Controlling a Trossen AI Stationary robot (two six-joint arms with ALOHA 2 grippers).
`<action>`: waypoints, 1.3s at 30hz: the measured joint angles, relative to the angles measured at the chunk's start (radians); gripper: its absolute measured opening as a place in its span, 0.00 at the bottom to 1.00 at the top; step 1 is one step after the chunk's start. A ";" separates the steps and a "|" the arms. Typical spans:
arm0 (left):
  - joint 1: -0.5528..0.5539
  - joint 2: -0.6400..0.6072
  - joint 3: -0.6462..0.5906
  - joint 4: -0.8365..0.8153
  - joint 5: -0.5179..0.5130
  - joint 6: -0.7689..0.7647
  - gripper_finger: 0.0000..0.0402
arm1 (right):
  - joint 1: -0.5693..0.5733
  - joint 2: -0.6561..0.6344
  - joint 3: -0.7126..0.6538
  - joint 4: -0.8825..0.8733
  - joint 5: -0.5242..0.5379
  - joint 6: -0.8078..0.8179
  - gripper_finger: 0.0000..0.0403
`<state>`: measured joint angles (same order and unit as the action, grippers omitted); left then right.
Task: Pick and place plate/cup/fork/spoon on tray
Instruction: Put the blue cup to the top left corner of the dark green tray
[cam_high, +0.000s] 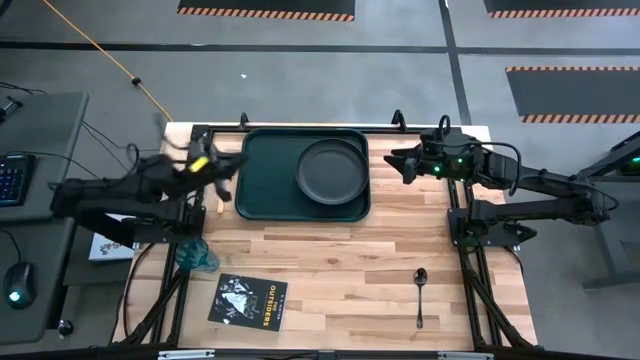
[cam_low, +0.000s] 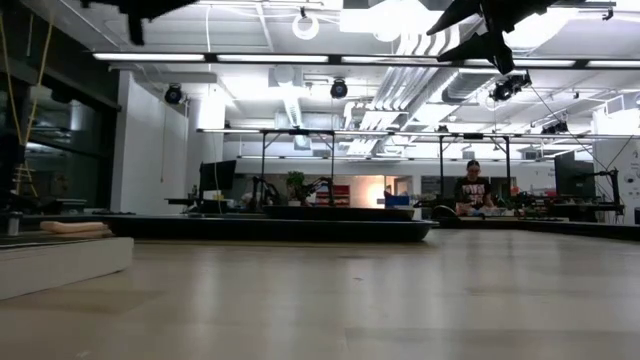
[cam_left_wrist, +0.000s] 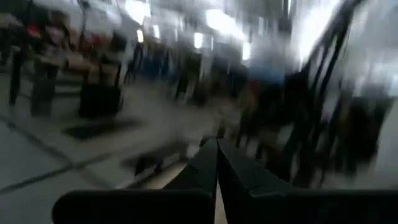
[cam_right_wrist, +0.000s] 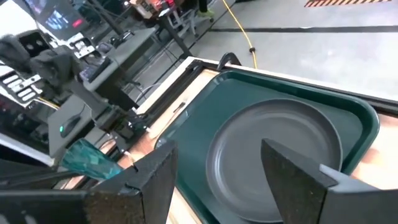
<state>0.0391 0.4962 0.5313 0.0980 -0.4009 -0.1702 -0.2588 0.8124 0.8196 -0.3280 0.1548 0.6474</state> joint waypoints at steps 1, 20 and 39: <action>-0.001 0.042 0.051 -0.080 0.032 0.014 0.01 | 0.000 0.000 0.000 -0.001 -0.006 -0.004 0.55; -0.043 0.303 0.463 -0.954 0.411 -0.120 0.23 | 0.000 0.000 0.000 -0.034 0.002 -0.021 0.55; -0.472 0.439 0.492 -1.459 0.547 -0.089 0.53 | 0.000 0.000 0.000 -0.082 0.082 -0.028 0.55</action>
<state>-0.4332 0.9352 1.0237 -1.3608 0.1459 -0.2587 -0.2588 0.8120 0.8196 -0.4104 0.2363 0.6197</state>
